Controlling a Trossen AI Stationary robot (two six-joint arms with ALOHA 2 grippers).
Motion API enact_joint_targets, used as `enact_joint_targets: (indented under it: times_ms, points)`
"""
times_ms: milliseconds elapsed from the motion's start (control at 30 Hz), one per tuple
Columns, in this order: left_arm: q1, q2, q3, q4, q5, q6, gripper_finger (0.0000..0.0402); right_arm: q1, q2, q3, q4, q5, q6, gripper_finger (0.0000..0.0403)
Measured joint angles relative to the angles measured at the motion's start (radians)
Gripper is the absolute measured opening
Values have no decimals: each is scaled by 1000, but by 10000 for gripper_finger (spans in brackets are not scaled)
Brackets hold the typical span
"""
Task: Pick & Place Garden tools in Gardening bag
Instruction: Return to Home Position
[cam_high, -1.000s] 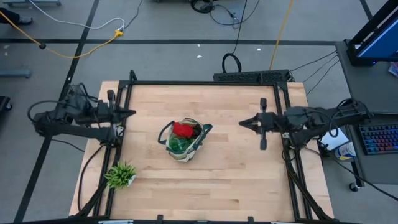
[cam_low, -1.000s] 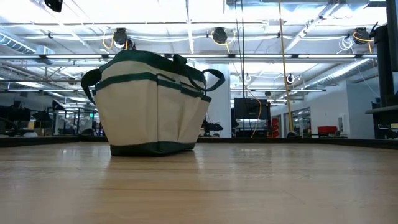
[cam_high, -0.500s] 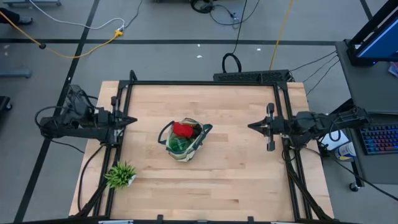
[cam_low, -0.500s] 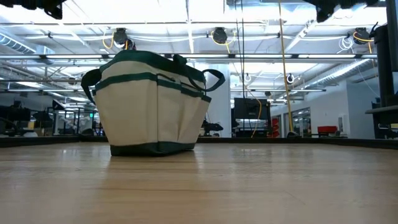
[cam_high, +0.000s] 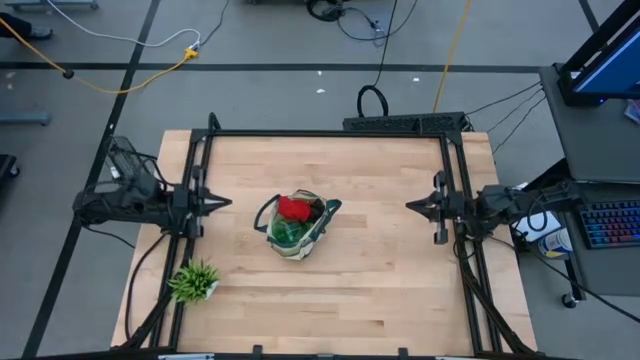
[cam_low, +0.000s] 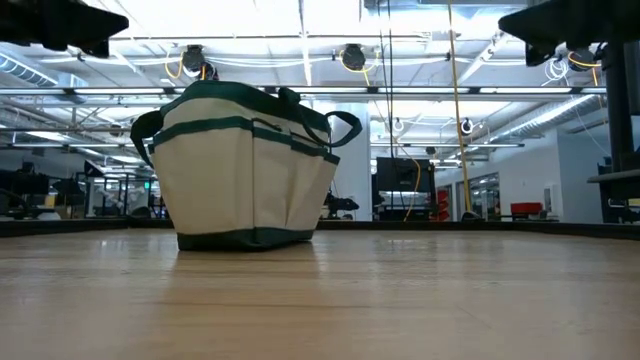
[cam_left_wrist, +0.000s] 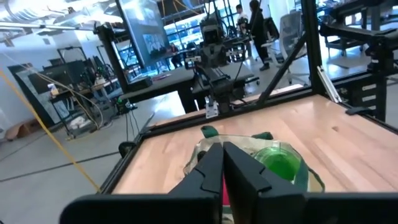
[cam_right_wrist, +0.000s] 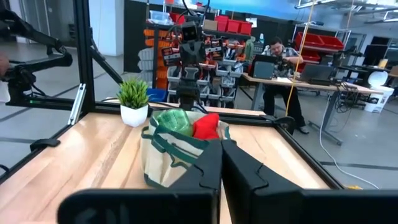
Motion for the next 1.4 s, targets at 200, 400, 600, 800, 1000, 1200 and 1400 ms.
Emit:
enact_joint_targets:
  times_ms: [200,400,600,800,1000,1200,1400]
  points:
    - [0,0,-55,73,82,37,6,0,-88,-55,2,0,23,0]
    - [0,0,-129,180,134,39,24,0,-180,-126,68,0,24,0]
    - [0,0,-196,261,130,53,26,0,-257,-202,96,1,23,0]
    - [1,0,-227,293,130,49,26,0,-260,-220,120,0,-4,0]
    - [1,0,-230,300,131,44,26,0,-260,-220,117,0,-2,0]
    - [2,0,-230,285,136,17,26,0,-260,-273,171,0,13,0]
    - [2,0,-230,279,138,5,26,0,-261,-348,285,0,-20,0]
